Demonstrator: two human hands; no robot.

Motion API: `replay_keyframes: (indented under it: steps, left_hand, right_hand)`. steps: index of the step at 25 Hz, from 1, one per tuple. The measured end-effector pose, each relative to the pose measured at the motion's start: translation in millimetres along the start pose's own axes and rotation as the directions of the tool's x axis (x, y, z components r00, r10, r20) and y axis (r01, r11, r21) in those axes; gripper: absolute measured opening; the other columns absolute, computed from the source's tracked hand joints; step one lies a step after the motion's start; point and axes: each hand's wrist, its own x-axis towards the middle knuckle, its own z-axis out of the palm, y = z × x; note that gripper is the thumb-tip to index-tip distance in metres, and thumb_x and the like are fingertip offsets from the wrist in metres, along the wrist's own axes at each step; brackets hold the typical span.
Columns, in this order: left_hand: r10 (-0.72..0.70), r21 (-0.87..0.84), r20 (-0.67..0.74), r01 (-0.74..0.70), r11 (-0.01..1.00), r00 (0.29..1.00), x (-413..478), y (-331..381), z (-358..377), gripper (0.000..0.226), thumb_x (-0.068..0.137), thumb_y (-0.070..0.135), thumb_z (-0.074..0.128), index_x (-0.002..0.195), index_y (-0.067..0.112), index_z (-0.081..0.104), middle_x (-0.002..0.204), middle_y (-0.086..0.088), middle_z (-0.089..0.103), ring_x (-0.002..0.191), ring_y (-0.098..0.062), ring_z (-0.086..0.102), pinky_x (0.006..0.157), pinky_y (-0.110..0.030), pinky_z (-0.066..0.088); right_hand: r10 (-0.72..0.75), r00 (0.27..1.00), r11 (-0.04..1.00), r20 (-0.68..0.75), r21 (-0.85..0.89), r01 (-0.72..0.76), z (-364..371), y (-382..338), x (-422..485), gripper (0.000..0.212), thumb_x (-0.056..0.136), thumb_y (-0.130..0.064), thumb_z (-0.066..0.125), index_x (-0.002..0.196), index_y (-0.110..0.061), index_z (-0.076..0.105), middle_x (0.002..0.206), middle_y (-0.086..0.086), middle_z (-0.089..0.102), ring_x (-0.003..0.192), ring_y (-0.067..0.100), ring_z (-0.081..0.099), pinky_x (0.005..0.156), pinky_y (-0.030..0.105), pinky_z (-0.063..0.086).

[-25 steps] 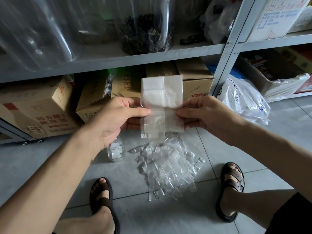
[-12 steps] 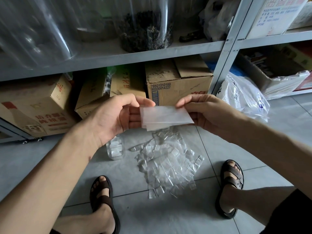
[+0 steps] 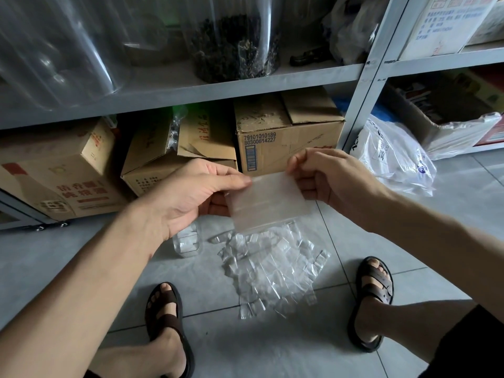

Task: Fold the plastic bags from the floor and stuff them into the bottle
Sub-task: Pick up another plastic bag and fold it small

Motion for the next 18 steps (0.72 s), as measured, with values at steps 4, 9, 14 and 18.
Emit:
replay_keyframes:
  steps: [4, 9, 14, 18]
  left_hand:
    - [0.041, 0.034, -0.053, -0.039, 0.999, 0.998, 3, -4, 2, 0.007, 0.088, 0.008, 0.068, 0.085, 0.008, 0.074, 0.07, -0.006, 0.069, 0.054, -0.01, 0.063, 0.048, -0.023, 0.056]
    - [0.058, 0.043, -0.016, -0.057, 0.997, 0.998, 4, -5, 0, 0.004, 0.085, 0.008, 0.07, 0.086, 0.005, 0.072, 0.069, -0.007, 0.066, 0.055, -0.011, 0.061, 0.052, -0.025, 0.058]
    - [0.029, 0.045, 0.078, -0.032, 0.998, 0.997, 3, -6, 1, 0.006, 0.082, 0.008, 0.071, 0.087, 0.008, 0.069, 0.072, -0.007, 0.068, 0.055, -0.01, 0.062, 0.051, -0.022, 0.056]
    - [0.042, 0.053, 0.091, -0.047, 0.997, 0.995, 2, -6, 3, 0.028, 0.066, 0.014, 0.078, 0.093, 0.01, 0.07, 0.077, -0.008, 0.073, 0.059, -0.013, 0.065, 0.05, -0.023, 0.055]
  right_hand:
    - [-0.017, 0.999, 0.993, 0.029, -0.113, 0.02, 1, 9, -1, 0.023, 0.086, -0.02, 0.07, 0.103, -0.007, 0.06, 0.09, 0.01, 0.067, 0.081, 0.021, 0.067, 0.074, 0.034, 0.056]
    - [-0.062, 0.998, 0.982, -0.022, -0.182, 0.056, 2, 11, 0, 0.027, 0.082, 0.001, 0.073, 0.107, -0.006, 0.064, 0.091, 0.012, 0.071, 0.077, 0.021, 0.067, 0.071, 0.033, 0.057]
    - [-0.097, 0.995, 0.968, -0.012, -0.234, 0.091, 2, 8, -2, 0.025, 0.085, 0.001, 0.072, 0.106, -0.009, 0.065, 0.086, 0.016, 0.066, 0.074, 0.019, 0.064, 0.068, 0.029, 0.055]
    - [-0.102, 0.995, 0.964, 0.002, -0.246, 0.1, 7, 10, -3, 0.028, 0.083, 0.001, 0.073, 0.109, -0.007, 0.065, 0.102, 0.037, 0.061, 0.08, 0.029, 0.064, 0.081, 0.045, 0.053]
